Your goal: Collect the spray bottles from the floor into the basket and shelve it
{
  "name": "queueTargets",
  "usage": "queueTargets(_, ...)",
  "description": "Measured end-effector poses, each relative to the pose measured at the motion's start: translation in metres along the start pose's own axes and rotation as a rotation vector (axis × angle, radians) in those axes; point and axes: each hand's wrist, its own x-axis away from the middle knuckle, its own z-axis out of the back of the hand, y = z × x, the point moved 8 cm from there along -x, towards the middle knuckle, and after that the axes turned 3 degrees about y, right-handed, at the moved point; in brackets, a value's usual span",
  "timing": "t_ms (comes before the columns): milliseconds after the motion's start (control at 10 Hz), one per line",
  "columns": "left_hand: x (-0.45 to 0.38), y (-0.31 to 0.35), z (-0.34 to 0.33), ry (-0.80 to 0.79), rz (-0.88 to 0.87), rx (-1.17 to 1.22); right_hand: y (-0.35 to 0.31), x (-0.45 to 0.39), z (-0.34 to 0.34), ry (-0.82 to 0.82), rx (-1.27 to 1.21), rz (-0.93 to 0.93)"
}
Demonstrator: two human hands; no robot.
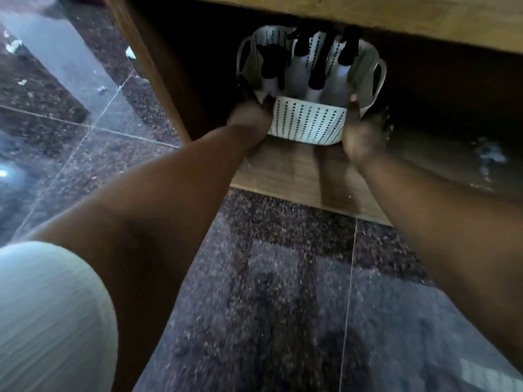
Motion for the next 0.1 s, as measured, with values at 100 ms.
queueTargets(100,0.0464,0.0034,0.001,-0.072,-0.115,-0.239,0.0016,0.0389,0.0147,-0.035,0.234,0.041)
